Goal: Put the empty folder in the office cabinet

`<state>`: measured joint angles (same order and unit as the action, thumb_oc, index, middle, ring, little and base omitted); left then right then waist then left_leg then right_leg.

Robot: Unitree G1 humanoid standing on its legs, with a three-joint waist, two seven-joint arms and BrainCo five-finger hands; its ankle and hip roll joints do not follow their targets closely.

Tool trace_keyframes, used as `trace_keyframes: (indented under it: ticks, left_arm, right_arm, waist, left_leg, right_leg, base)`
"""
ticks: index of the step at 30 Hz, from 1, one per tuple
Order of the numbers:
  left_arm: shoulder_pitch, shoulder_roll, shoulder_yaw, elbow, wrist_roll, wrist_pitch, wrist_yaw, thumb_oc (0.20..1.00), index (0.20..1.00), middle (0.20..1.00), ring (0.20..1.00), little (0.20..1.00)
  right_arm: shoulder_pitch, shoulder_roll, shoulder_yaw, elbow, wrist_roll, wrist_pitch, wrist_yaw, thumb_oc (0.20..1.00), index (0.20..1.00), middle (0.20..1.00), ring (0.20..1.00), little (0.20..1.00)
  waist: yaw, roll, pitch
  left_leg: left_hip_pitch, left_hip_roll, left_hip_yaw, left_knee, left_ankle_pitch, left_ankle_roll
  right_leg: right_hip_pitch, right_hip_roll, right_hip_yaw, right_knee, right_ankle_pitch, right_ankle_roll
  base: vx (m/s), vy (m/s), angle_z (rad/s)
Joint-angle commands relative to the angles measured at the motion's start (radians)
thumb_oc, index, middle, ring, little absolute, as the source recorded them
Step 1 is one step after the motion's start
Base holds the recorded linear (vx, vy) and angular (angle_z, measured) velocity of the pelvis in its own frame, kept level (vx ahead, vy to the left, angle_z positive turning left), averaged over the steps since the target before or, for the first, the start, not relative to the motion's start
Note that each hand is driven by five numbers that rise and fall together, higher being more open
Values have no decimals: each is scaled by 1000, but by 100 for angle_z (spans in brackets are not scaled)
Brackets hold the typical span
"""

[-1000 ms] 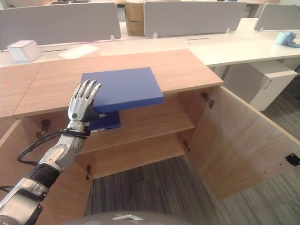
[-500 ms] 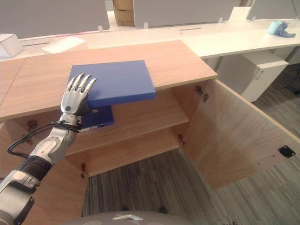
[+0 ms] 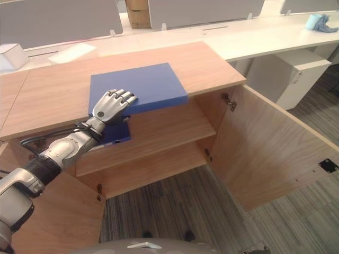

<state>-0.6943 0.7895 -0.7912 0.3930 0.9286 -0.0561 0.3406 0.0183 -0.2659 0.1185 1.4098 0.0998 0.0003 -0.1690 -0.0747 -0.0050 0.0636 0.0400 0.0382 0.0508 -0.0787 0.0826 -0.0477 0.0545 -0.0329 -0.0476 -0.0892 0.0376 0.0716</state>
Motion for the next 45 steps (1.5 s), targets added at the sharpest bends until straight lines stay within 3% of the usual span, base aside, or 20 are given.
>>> trace_keyframes:
  ticks: [1, 13, 17, 25, 31, 34, 38, 45]
  left_arm:
    - [-29, 39, -41, 114, 35, -47, -43, 200, 200, 200, 200, 200]
    - [-68, 71, -82, 117, 36, -50, -36, 200, 200, 200, 200, 200]
    - [-61, 82, -51, 91, 15, -45, -28, 200, 200, 200, 200, 200]
    - [73, 76, 212, 6, -110, 3, 36, 200, 200, 200, 200, 200]
    - [241, 129, 526, -56, -257, 16, 110, 200, 200, 200, 200, 200]
    - [322, 101, 650, -93, -286, 27, 151, 200, 200, 200, 200, 200]
    - [382, 64, 740, -148, -318, 22, 171, 200, 200, 200, 200, 200]
    - [420, 27, 785, -214, -338, 2, 184, 200, 200, 200, 200, 200]
  right_arm:
    - [-45, -55, 11, 33, 28, -16, -50, 1000, 1000, 1000, 1000, 1000]
    - [-55, -60, 8, 38, 41, -20, -55, 1000, 1000, 1000, 1000, 1000]
    - [-57, -55, 10, 36, 41, -18, -48, 1000, 1000, 1000, 1000, 1000]
    - [-61, -39, 9, 16, 49, -14, -37, 1000, 1000, 1000, 1000, 1000]
    - [41, -83, -18, -57, 30, -29, 6, 1000, 1000, 1000, 1000, 1000]
    - [55, -74, -5, -71, 20, -37, 18, 1000, 1000, 1000, 1000, 1000]
    - [62, -61, -6, -71, 12, -38, 27, 1000, 1000, 1000, 1000, 1000]
    - [60, -46, 3, -82, 11, -43, 26, 1000, 1000, 1000, 1000, 1000]
  waist:
    - [-20, -14, -5]
    - [-13, -7, -21]
    - [-5, -7, -29]
    - [14, -7, -49]
    - [19, -29, -51]
    - [17, -37, -51]
    - [24, -48, -47]
    - [29, -57, -45]
  left_leg:
    - [-19, 32, 5, -9, -111, -47]
    - [-13, 36, 5, -9, -102, -55]
    - [-8, 36, 1, -9, -97, -57]
    - [16, 30, -18, -9, -91, -59]
    - [31, 32, -12, -9, -88, -66]
    - [34, 32, -11, -9, -89, -66]
    - [35, 33, -15, -9, -90, -66]
    - [38, 33, -15, -9, -94, -64]
  right_leg:
    - [-7, -6, -22, 2, -76, 62]
    - [14, -6, -38, 2, -85, 57]
    - [25, -8, -48, 2, -87, 55]
    - [64, -12, -66, 2, -96, 48]
    - [78, -10, -61, 2, -97, 42]
    - [79, -9, -58, 2, -95, 41]
    - [80, -10, -59, 2, -94, 39]
    - [81, -13, -59, 2, -90, 40]
  base:
    - [0, 0, 0]
    - [0, 0, 0]
    - [-24, -6, 4]
    - [-25, 4, 7]
    - [-25, 11, 4]
    - [-18, 14, -6]
    - [0, 0, 0]
    - [0, 4, 1]
